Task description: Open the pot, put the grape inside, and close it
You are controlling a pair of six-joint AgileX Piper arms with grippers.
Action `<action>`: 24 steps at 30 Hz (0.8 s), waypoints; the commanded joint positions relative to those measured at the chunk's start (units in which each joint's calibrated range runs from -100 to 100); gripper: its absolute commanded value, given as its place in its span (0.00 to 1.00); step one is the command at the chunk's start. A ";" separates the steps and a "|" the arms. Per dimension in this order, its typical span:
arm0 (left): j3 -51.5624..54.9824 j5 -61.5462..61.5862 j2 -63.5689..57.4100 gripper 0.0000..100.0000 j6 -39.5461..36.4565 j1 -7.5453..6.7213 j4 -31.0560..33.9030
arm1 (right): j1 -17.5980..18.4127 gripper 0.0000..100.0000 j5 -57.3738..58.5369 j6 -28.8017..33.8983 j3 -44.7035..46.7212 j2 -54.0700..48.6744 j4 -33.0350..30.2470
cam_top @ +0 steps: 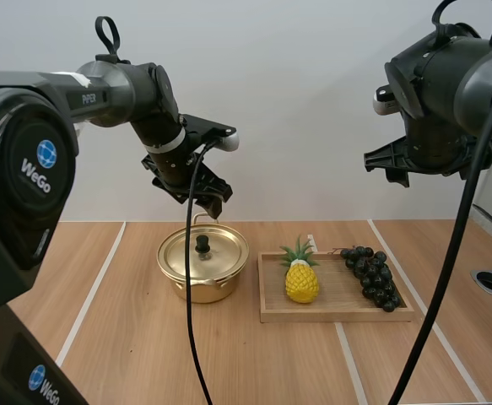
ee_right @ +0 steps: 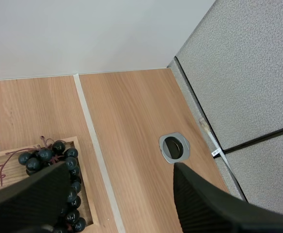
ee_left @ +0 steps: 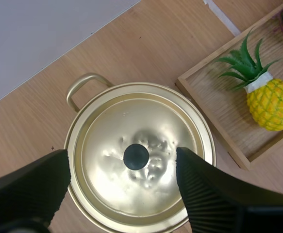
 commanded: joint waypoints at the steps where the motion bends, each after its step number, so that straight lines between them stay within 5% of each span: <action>1: 0.14 -0.90 2.43 1.00 -2.86 -0.15 0.59 | -0.24 1.00 0.23 0.09 0.11 -0.60 -0.72; 24: 0.14 0.02 12.55 1.00 -4.26 -0.15 -1.67 | -0.24 1.00 -0.67 0.09 0.11 -0.60 -0.72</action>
